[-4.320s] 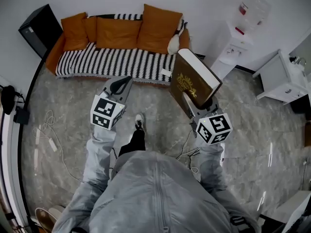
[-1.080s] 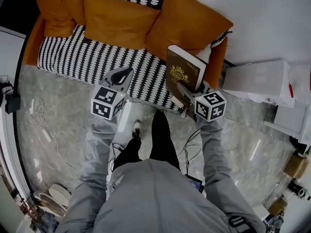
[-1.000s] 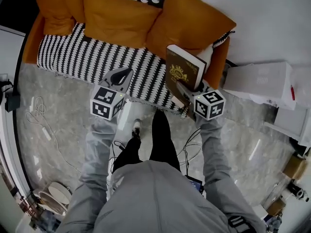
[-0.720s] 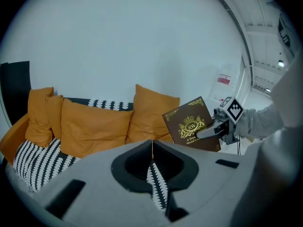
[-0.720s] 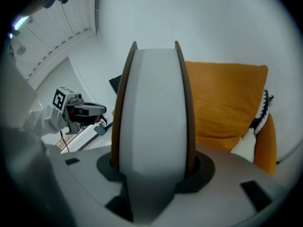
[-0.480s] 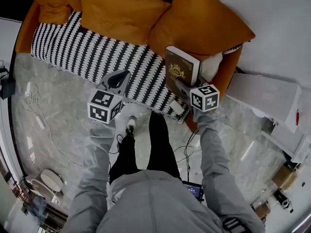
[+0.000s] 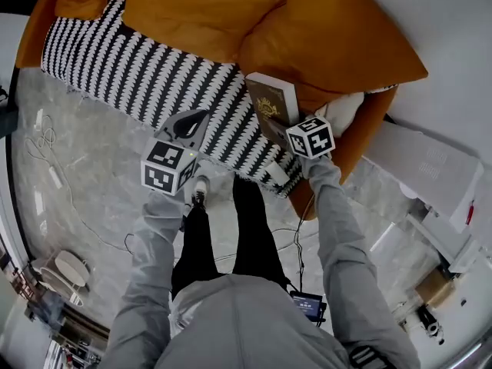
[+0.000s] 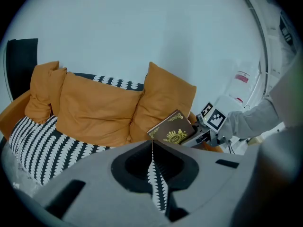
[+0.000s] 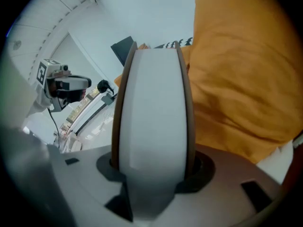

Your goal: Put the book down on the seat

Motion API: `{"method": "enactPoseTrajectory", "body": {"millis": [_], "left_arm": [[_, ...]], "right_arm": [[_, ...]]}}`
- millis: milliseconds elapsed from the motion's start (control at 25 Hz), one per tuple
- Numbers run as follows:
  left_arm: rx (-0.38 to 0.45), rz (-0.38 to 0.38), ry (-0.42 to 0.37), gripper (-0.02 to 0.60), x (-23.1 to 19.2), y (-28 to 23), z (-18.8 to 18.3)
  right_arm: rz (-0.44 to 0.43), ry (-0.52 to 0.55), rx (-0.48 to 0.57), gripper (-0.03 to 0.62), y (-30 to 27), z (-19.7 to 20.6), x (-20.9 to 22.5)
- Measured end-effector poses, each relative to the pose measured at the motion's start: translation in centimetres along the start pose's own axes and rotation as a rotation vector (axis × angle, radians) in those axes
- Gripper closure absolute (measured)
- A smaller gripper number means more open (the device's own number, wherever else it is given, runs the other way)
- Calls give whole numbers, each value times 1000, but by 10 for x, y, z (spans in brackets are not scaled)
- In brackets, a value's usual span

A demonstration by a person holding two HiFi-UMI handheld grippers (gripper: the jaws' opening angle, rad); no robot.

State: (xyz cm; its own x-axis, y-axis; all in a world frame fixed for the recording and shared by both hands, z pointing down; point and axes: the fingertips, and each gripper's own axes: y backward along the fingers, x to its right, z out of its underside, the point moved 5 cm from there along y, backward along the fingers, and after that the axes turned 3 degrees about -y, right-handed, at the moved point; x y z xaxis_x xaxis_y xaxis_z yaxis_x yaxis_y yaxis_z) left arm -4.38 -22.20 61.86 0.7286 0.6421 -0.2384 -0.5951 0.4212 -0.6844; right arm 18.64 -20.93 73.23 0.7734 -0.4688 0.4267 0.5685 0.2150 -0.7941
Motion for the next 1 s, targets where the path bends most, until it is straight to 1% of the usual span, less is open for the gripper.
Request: {"method": "enactPoseTrajectory", "body": {"millis": [200,400,480,640,720,800,880,1000], "left_arm": [[-24,-1,32,554,-4,-11,13],[-43,0,41,554,-3,-19,21],[-46,-4,47,554,-5,-21,23],[-54,-9,61,554,-8,-26,30],[-55,-10,65,554,-10,-27,29],[-51,-8,70,554,-10,-28,27],[-52,-5,72,554,-10,-29,27],[-57,-1,74,554,-7,-32,29]], "right_arm": [[-31,19,-58,356,-33,3,11],[-57,31,-114,356,-57,7,18],[-44,64,-149,356,-65,8,21],[-7,170,-230,356,-80,7,25],[-11,205,-255,356,-84,2,26],[-38,214,-277,356,-88,-2,24],[-60,205,-284,354,-93,-4,23],[-27,199,-241,335,-94,-11,28]]}}
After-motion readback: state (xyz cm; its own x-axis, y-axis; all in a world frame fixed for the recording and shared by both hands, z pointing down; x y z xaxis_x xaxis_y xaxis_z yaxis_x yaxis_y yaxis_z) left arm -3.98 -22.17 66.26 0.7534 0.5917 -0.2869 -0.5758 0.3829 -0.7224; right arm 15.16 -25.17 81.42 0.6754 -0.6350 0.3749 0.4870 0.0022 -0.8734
